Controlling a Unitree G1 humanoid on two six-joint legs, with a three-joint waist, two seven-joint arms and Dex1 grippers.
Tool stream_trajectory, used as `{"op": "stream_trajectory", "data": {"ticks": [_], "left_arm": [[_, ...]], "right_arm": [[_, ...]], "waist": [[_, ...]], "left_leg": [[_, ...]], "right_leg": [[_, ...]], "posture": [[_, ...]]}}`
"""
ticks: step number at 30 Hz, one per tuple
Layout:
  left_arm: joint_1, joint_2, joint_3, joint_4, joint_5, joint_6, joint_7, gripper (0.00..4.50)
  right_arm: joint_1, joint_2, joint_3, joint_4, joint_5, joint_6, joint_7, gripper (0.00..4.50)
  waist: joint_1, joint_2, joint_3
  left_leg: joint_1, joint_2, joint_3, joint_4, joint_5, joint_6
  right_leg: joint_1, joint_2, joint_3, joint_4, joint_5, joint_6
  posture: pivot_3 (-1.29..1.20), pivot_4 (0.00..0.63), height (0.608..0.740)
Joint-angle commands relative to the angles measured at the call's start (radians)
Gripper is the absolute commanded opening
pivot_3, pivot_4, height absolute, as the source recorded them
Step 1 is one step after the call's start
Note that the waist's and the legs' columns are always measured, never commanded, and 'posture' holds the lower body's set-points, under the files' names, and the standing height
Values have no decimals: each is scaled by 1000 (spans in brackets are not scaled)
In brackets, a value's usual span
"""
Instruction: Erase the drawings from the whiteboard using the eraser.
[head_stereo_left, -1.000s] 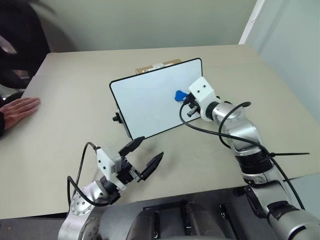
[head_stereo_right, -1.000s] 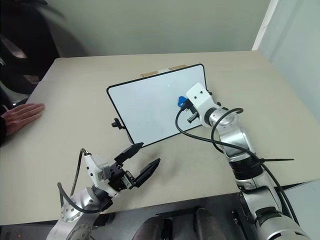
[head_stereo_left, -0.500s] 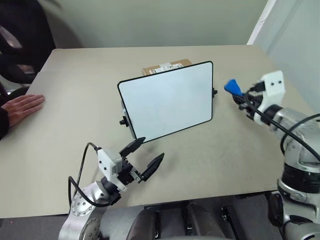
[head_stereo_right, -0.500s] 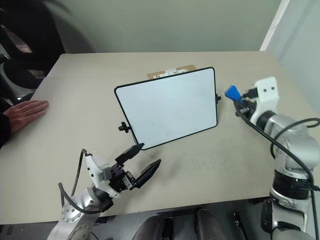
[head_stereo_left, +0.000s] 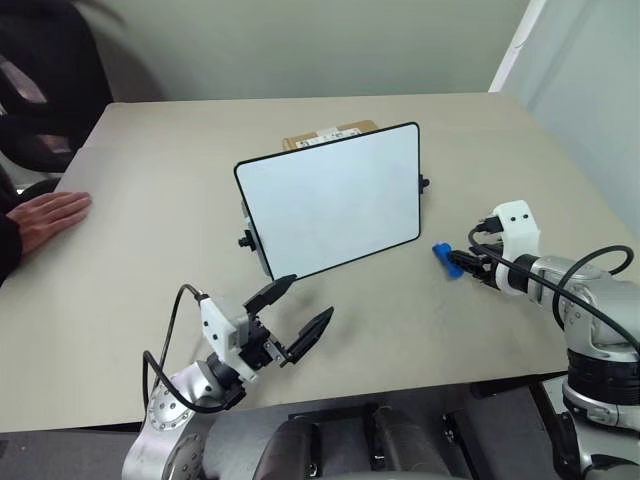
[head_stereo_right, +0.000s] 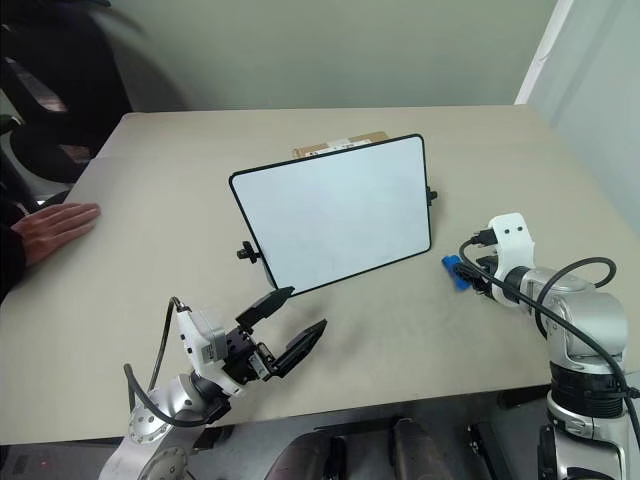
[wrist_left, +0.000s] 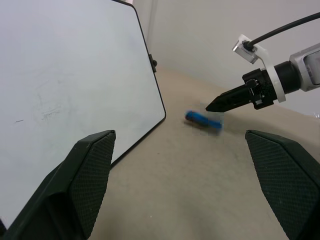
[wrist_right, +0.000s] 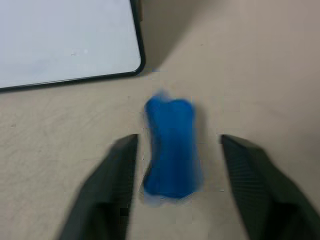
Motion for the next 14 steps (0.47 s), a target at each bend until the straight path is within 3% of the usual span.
{"op": "stream_trajectory", "data": {"ticks": [1, 7, 14], "left_arm": [[-2, 5, 11, -10, -16, -14, -16, 4500], [-3, 8, 22, -19, -22, -7, -8, 4500], [-6, -1, 33, -20, -18, -12, 14, 4500]], "right_arm": [[50, -29, -56, -113, 50, -88, 41, 3881], [239, 35, -84, -295, 160, -364, 143, 3881], [310, 56, 14, -266, 173, -505, 154, 3881]], "waist": [[2, 0, 0], [0, 0, 0], [-1, 0, 0]], "left_leg": [[0, 0, 0, 0, 0, 0], [0, 0, 0, 0, 6, -10], [1, -1, 0, 1, 4, -8]], "right_leg": [[0, 0, 0, 0, 0, 0], [2, 0, 0, 0, -4, 0], [3, 0, 0, -2, -3, 1]], "posture": [[0, 150, 740], [0, 150, 740], [0, 150, 740]]}}
